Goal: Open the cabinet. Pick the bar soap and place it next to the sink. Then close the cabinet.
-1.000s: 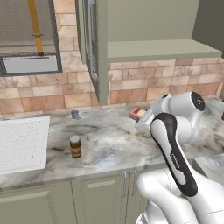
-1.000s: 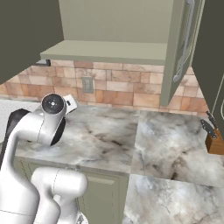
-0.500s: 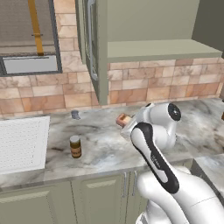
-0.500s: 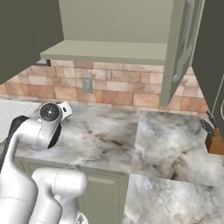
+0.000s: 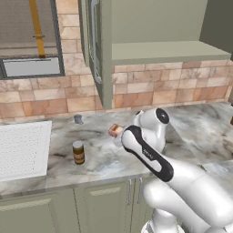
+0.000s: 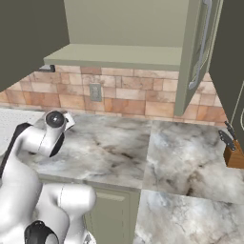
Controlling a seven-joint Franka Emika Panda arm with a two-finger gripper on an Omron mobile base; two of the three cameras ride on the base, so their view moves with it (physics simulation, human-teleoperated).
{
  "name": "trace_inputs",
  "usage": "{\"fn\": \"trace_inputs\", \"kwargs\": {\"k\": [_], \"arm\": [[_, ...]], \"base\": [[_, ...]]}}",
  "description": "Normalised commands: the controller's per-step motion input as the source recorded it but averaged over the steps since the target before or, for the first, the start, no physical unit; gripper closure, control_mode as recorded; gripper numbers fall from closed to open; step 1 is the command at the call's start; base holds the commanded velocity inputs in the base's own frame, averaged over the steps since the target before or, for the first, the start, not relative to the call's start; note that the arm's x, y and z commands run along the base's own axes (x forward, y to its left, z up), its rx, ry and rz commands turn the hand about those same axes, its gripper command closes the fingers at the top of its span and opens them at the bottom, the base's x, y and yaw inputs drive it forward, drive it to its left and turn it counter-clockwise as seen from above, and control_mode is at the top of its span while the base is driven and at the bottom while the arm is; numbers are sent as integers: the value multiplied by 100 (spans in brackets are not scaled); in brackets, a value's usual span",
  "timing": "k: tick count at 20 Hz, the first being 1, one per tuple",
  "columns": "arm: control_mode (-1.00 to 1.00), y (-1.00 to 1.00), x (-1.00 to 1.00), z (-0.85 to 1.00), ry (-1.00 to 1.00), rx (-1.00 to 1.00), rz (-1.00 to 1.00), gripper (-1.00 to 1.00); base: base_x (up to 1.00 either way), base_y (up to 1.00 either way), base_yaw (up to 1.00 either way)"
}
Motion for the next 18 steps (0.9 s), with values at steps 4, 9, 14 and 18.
{"fn": "trace_inputs", "kwargs": {"k": [4, 9, 14, 18], "arm": [[-100, 31, 28, -21, 8, -3, 21, 100], [-100, 29, 23, -30, 0, -3, 17, 100], [-100, 31, 22, -35, 0, -3, 10, 100], [-100, 26, 21, -29, 0, 0, 0, 100]], "base": [[0, 0, 0], [0, 0, 0], [0, 0, 0], [0, 0, 0]]}}
